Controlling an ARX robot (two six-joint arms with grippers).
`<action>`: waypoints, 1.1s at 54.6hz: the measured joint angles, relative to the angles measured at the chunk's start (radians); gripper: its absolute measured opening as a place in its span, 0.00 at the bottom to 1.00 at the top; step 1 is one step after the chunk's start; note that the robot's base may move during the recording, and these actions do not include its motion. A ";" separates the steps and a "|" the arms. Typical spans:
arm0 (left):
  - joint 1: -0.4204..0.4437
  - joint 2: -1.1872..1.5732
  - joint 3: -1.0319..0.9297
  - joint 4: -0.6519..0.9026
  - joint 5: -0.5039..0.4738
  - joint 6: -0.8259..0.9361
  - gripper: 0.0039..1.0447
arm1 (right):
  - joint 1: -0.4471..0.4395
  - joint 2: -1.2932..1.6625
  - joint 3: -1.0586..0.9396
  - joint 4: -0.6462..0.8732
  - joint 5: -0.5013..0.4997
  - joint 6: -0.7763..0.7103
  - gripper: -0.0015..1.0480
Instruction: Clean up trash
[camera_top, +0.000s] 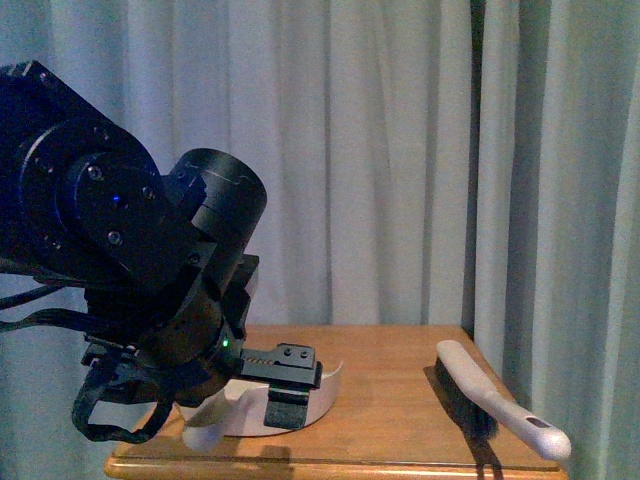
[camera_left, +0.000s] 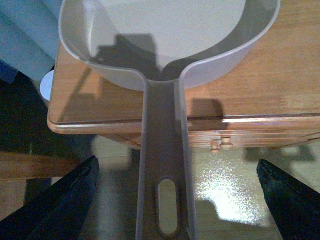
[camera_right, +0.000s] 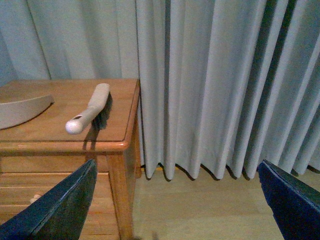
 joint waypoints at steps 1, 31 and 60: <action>0.000 0.003 0.001 0.002 -0.001 0.000 0.93 | 0.000 0.000 0.000 0.000 0.000 0.000 0.93; 0.011 0.066 0.010 0.045 -0.018 0.039 0.93 | 0.000 0.000 0.000 0.000 0.000 0.000 0.93; 0.011 0.090 0.010 0.062 -0.024 0.073 0.81 | 0.000 0.000 0.000 0.000 0.000 0.000 0.93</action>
